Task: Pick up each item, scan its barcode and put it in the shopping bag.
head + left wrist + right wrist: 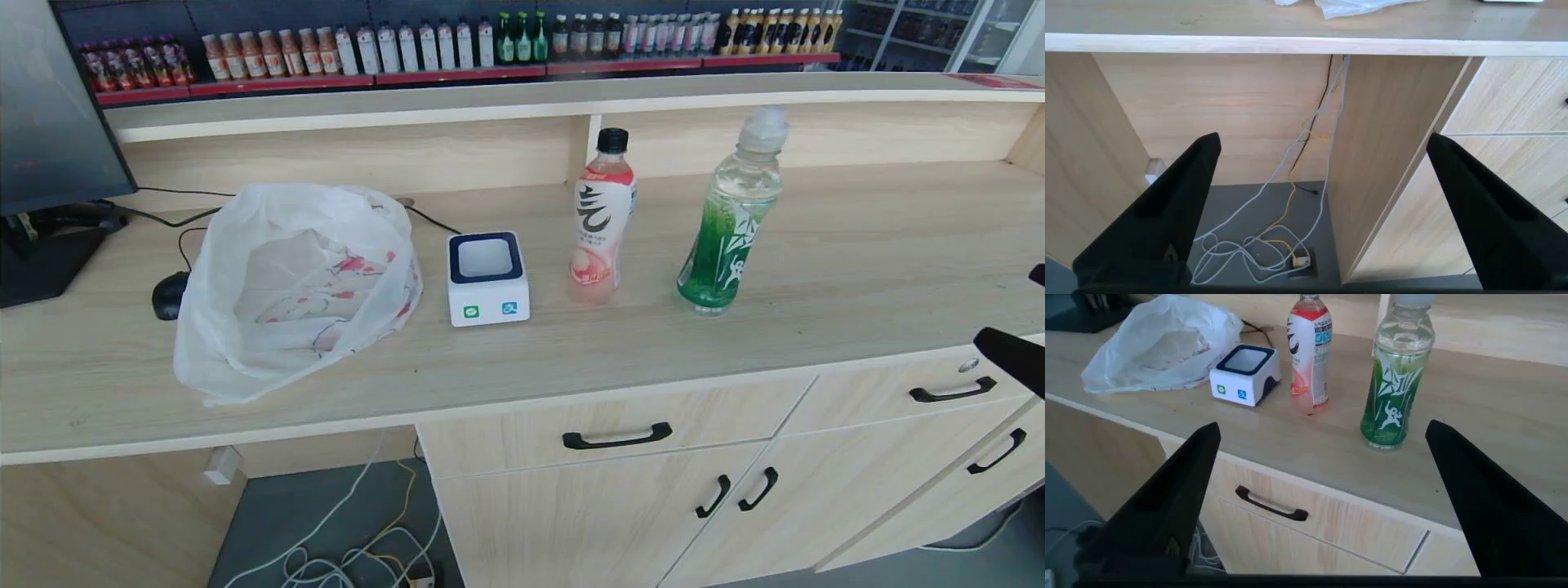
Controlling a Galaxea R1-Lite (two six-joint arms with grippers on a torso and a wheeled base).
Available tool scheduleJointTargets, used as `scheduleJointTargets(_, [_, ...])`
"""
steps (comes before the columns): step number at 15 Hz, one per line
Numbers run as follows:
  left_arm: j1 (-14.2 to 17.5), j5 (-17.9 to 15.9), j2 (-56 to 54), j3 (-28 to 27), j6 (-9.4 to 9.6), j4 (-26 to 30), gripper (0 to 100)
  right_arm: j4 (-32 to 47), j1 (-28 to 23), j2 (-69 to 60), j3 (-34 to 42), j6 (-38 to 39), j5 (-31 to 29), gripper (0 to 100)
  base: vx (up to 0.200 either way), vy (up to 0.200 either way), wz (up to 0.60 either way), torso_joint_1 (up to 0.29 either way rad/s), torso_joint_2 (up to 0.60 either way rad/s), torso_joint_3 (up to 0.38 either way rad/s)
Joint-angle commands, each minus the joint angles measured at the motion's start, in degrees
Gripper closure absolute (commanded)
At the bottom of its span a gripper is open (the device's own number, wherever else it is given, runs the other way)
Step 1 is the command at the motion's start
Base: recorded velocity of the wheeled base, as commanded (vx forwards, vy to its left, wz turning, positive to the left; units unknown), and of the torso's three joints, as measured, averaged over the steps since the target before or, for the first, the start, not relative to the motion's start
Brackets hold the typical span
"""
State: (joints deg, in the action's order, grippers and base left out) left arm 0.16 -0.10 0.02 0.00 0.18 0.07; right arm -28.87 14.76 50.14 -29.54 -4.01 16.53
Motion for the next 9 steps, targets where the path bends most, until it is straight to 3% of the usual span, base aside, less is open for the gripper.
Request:
scheduleJointTargets(1, [0.0,0.0,0.0,0.0,-0.01,-0.1,0,-1.6,3.7,9.1,-1.8,-0.2,0.1,0,0.0,0.0,0.0,0.0,0.0,0.0])
scheduleJointTargets(5, [0.0,0.0,0.0,0.0,-0.01,-0.1,0,-1.9,6.7,14.5,-4.7,-6.2,0.1,0,0.0,0.0,0.0,0.0,0.0,0.0])
scheduleJointTargets(7, [0.0,0.0,0.0,0.0,-0.01,0.0,0,-1.9,10.6,14.9,-6.2,-8.7,-1.2,0,0.0,0.0,0.0,0.0,0.0,0.0])
scheduleJointTargets(8, [0.0,0.0,0.0,0.0,-0.01,-0.1,0,-1.9,12.5,15.0,-6.5,-9.5,-4.0,0,0.0,0.0,0.0,0.0,0.0,0.0])
scheduleJointTargets(9, [0.0,0.0,0.0,0.0,-0.01,0.0,0,-1.8,17.5,15.0,-7.0,-9.7,-11.4,0,0.0,0.0,0.0,0.0,0.0,0.0])
